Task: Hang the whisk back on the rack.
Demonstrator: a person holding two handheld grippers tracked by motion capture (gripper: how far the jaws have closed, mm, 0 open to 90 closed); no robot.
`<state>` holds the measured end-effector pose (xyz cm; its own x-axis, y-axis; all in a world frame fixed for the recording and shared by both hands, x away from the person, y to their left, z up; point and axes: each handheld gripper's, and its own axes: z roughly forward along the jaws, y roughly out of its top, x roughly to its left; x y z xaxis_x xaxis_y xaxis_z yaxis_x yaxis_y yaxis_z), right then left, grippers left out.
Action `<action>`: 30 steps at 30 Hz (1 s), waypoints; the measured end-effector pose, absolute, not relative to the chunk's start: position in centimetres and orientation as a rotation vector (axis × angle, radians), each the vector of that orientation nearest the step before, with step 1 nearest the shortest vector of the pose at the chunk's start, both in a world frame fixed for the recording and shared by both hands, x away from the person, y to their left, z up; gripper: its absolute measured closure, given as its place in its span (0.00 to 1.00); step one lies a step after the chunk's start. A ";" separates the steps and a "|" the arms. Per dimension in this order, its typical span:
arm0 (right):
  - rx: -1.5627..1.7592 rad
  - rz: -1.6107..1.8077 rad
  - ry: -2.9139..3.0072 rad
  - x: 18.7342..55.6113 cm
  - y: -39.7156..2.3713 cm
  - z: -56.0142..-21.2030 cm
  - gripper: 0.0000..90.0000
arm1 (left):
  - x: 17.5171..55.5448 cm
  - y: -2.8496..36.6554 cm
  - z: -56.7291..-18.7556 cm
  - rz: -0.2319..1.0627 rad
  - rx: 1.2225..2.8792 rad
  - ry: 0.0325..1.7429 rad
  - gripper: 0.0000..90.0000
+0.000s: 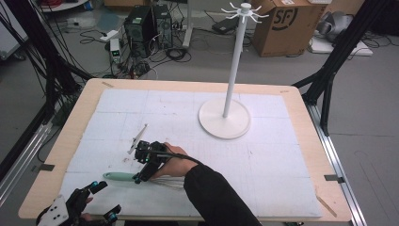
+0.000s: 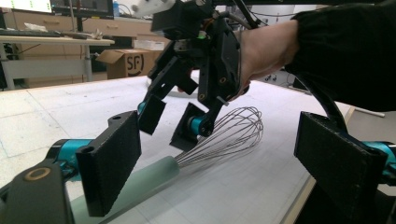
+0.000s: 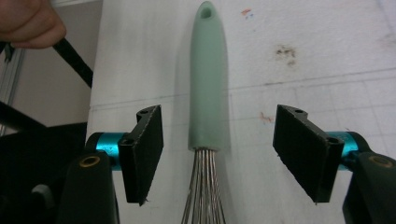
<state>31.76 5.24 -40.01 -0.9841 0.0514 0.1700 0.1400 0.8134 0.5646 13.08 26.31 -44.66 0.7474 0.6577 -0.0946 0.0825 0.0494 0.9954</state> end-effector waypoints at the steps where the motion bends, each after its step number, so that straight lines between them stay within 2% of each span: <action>1: -0.151 -0.905 -2.850 31.8 5.2 -40.0 0.39 | 13.0 26.3 -44.7 0.487 1.478 0.636 0.17; 15: -0.094 -0.598 -2.875 31.8 8.3 -42.0 0.51 | 12.3 26.7 -44.6 0.461 1.458 0.625 0.17; 30: -0.007 -0.543 -2.996 31.2 9.1 -42.4 0.63 | 12.2 26.6 -44.6 0.458 1.455 0.634 0.17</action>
